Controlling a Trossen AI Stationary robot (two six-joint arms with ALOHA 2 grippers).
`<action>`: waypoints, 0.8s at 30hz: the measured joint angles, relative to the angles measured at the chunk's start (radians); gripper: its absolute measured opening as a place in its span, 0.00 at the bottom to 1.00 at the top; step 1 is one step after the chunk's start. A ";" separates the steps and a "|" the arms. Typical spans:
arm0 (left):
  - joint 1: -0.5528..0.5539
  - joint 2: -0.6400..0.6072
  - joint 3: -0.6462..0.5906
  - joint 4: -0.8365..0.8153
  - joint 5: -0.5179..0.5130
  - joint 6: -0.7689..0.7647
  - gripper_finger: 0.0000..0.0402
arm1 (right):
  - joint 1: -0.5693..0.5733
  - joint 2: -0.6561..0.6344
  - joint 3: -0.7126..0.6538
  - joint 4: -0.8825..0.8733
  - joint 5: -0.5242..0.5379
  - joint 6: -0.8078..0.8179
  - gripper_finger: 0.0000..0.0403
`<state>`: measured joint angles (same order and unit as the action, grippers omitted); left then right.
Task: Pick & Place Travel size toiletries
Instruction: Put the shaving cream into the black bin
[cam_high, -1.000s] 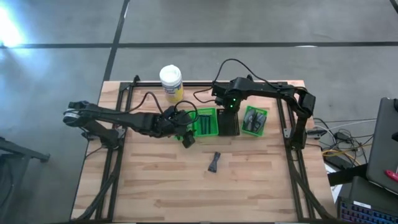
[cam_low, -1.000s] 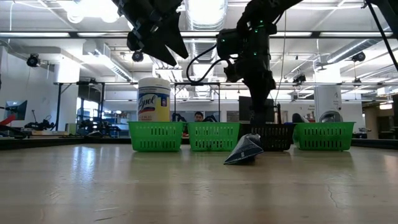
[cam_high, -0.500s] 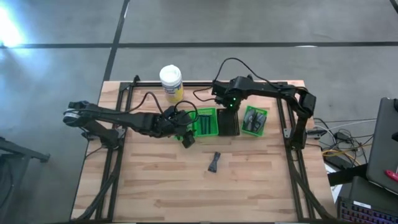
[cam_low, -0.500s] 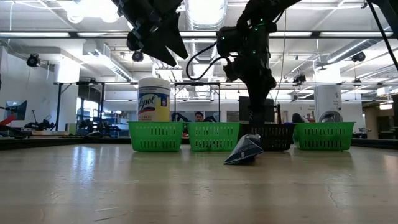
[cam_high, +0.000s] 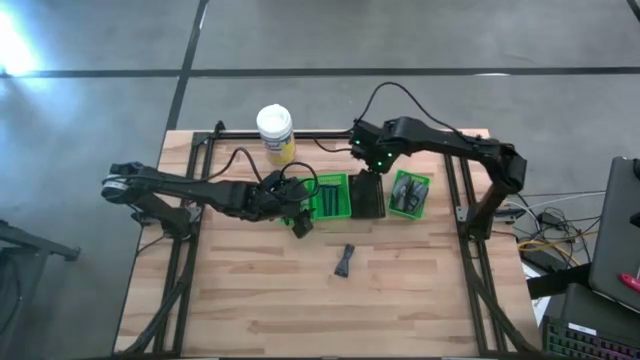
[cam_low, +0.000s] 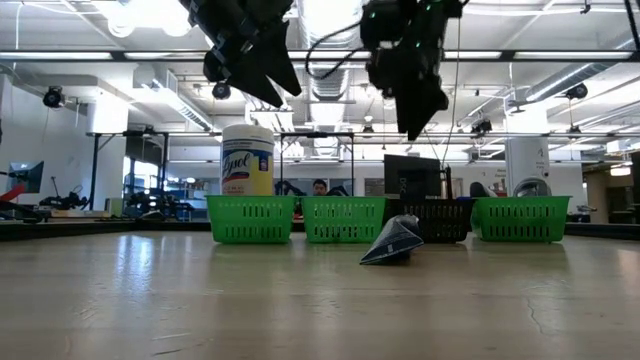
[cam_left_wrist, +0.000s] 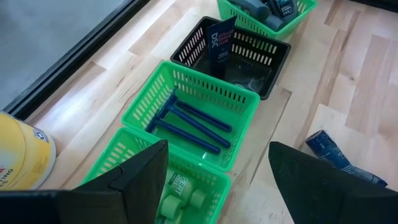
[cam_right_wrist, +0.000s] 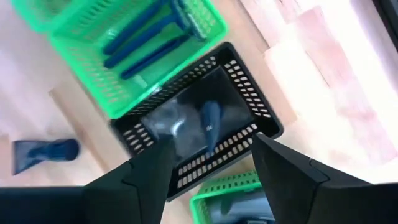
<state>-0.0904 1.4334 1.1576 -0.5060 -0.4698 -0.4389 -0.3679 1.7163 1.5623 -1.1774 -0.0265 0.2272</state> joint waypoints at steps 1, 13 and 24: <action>0.000 0.000 0.000 0.000 0.001 -0.003 0.70 | 0.006 -0.017 -0.004 0.002 0.000 0.005 0.54; -0.010 0.038 -0.001 0.060 0.135 -0.056 0.70 | 0.134 -0.292 -0.252 0.006 0.002 0.157 0.55; -0.084 0.295 -0.001 0.306 0.298 -0.011 0.70 | 0.319 -0.589 -0.591 0.136 0.002 0.489 0.49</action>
<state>-0.1739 1.7288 1.1568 -0.1997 -0.1721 -0.4501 -0.0487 1.1275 0.9709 -1.0413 -0.0246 0.7164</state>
